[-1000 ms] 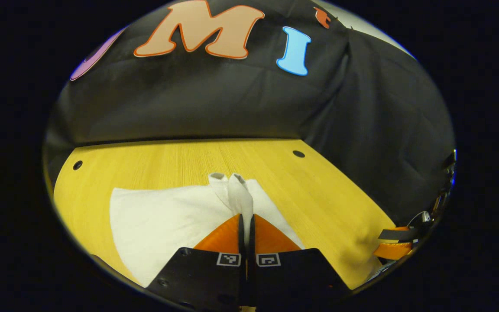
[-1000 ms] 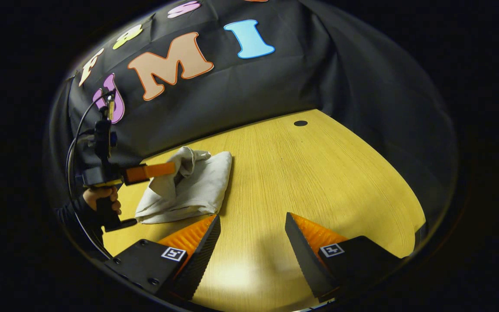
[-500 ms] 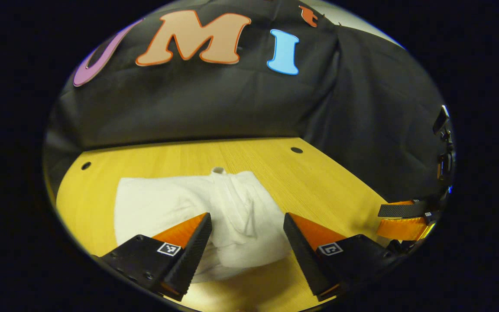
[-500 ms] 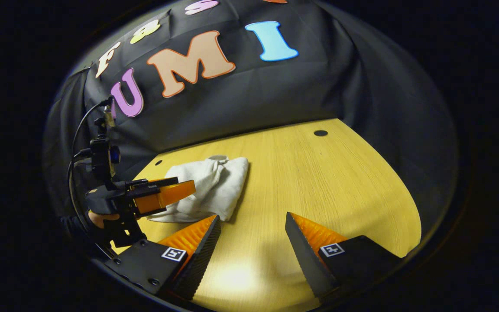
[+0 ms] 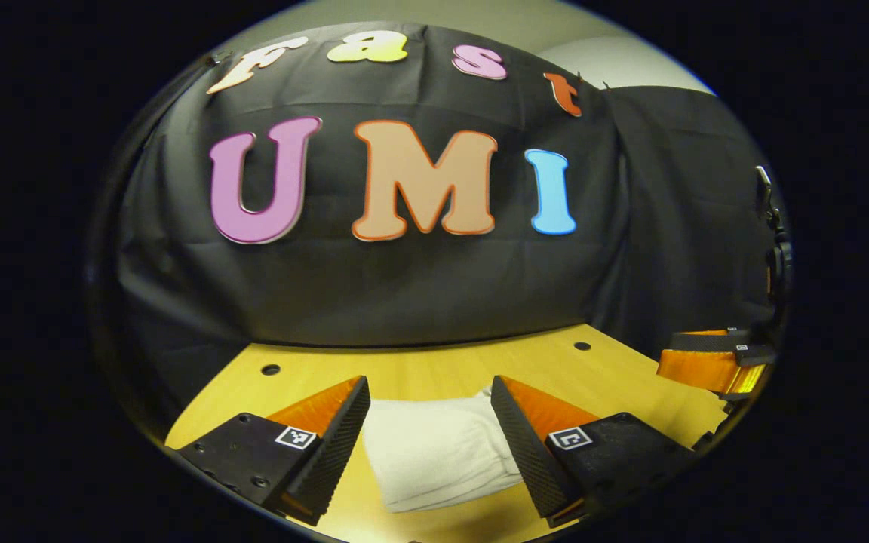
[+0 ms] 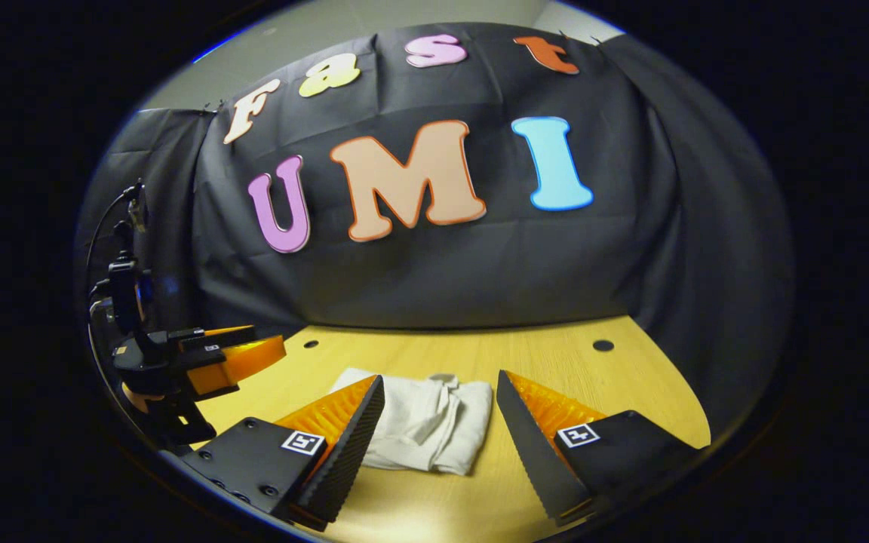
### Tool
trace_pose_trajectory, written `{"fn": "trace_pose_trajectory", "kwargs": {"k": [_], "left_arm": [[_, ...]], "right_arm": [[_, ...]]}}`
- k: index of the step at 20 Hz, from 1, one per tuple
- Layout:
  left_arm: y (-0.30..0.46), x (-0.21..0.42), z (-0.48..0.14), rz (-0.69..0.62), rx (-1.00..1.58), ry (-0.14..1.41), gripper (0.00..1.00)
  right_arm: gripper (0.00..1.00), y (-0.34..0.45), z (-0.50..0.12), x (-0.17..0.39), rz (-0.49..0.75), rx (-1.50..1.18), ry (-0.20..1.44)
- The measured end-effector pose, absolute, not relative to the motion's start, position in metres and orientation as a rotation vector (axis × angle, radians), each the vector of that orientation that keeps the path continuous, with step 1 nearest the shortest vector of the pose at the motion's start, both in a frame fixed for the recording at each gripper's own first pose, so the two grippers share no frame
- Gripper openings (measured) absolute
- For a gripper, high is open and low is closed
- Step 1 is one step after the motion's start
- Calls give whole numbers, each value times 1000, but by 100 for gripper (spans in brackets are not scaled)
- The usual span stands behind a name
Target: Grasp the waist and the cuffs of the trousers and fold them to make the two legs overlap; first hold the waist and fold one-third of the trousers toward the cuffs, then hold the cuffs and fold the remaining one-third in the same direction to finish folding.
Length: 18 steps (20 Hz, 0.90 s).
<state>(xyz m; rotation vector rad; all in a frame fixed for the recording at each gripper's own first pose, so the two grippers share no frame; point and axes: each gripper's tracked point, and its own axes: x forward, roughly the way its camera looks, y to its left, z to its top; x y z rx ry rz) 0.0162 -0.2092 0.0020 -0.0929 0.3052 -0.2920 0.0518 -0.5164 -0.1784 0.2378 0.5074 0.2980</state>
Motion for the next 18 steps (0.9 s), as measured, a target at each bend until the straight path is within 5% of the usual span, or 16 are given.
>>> {"fn": "trace_pose_trajectory", "kwargs": {"k": [9, 18], "left_arm": [[-116, 6, 73, -264, 0, 95, 95], [-112, -8, 106, -149, -82, 55, 100]], "right_arm": [[96, -474, -98, 47, 121, 180, 335], [97, -450, -29, 33, 259, 38, 151]]}}
